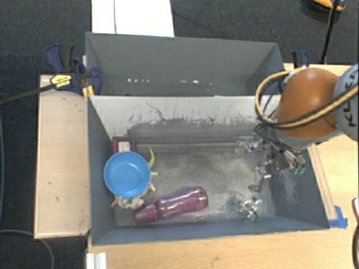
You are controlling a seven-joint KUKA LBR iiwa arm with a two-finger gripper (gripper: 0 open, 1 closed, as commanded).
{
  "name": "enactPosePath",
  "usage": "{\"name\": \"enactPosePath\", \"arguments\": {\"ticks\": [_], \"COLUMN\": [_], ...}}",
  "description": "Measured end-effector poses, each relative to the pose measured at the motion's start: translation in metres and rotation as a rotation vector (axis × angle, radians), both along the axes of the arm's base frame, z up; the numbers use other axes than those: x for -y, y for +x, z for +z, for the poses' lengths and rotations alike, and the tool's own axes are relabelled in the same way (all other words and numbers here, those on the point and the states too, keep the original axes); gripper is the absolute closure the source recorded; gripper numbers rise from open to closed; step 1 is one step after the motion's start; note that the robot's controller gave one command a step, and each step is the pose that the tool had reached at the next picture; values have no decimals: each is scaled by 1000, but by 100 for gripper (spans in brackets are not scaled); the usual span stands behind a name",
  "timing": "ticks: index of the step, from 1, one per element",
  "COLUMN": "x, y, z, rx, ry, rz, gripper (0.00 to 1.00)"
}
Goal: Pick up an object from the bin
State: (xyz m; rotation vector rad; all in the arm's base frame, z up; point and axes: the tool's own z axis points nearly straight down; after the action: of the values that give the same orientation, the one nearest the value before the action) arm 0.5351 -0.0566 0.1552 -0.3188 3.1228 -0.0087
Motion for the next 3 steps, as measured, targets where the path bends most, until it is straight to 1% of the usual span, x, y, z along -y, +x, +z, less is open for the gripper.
{"name": "enactPosePath", "arguments": {"ticks": [1,2,3], "x": [-26,-51,-81], "y": [-13,-12,-19], "z": [-55,-79,-82], "rx": [16,2,12], "ry": [9,3,6], "rz": [-60,17,123], "gripper": [0,0,0]}}
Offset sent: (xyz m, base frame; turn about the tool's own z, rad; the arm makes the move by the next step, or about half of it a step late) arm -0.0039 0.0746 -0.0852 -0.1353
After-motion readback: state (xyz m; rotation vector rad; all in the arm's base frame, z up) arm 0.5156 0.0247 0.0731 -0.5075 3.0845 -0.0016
